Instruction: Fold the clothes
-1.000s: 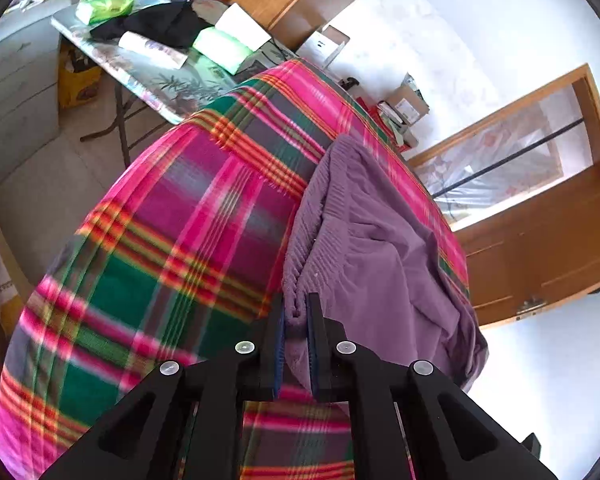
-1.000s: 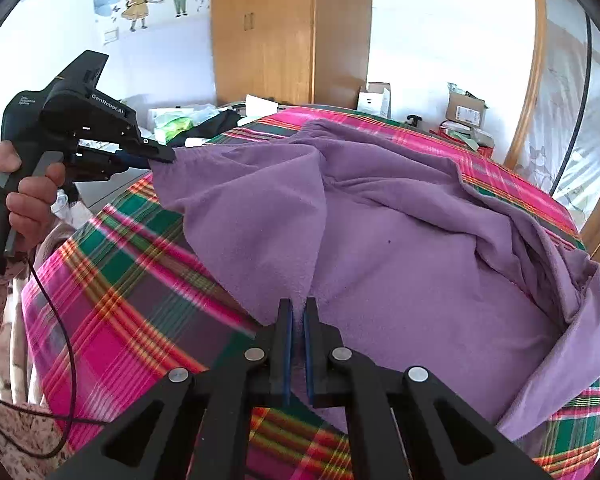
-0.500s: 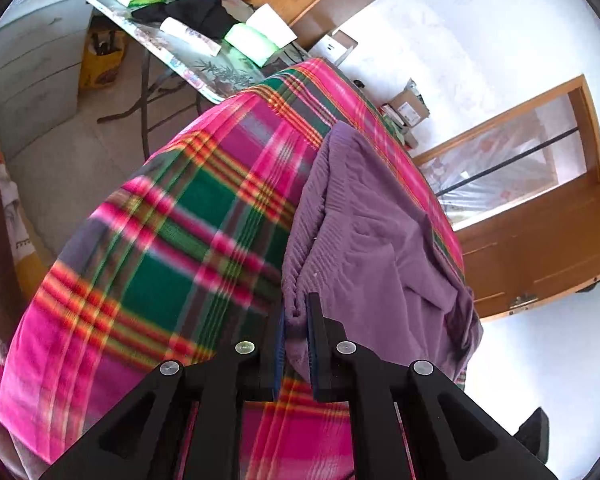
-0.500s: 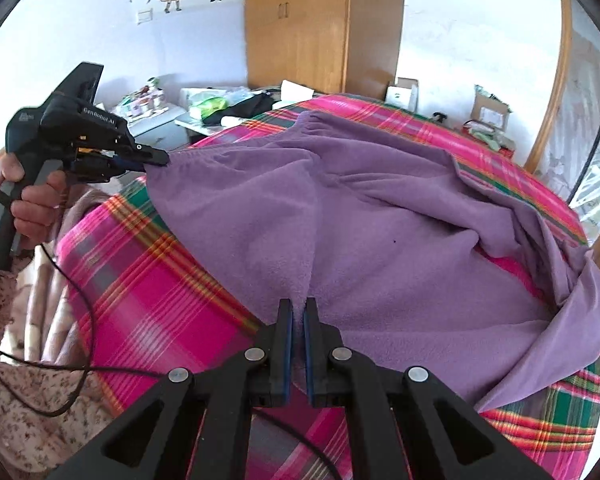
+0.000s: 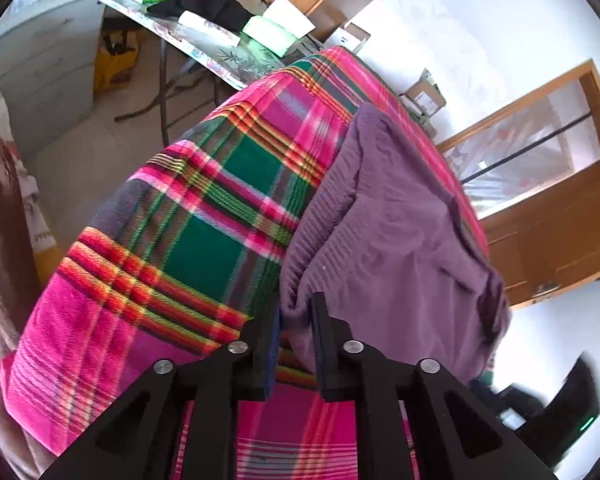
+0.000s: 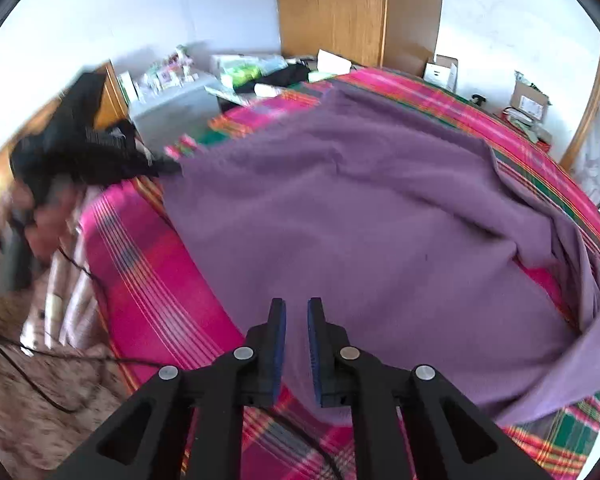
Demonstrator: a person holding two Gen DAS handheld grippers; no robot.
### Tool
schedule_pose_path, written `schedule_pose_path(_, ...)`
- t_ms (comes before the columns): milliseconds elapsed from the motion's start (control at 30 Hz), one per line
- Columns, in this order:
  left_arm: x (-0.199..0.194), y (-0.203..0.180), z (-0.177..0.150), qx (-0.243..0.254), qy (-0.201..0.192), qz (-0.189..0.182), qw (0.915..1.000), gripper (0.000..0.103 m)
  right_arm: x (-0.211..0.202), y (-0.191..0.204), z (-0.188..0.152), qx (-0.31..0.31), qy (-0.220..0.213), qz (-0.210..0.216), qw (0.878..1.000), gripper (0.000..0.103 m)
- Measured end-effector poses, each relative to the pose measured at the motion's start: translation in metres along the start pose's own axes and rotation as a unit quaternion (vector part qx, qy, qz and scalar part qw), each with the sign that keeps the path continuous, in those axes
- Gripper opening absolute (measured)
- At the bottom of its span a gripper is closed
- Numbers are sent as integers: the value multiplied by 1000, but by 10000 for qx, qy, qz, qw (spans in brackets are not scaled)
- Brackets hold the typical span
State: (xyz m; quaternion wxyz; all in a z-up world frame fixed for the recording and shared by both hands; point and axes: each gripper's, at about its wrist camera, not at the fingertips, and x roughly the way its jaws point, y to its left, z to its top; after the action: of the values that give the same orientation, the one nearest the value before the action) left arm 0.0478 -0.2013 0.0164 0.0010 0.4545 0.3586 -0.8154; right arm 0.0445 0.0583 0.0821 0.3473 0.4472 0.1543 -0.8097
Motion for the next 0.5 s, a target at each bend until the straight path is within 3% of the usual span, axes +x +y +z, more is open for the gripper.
schedule_pose_path(167,1,6,-3,148,11,-23,9999,23,15,-16,51,251,-105,72,9996,19)
schedule_pose_path(400,-1,13,-4,293,40,-85,9995,23,84,-44,129,739,-23,-71,9972,19)
schedule_pose_path(500,-9,10,-5,504,-146,73,9986,23,112,-51,162,912,11,-106,9958,19)
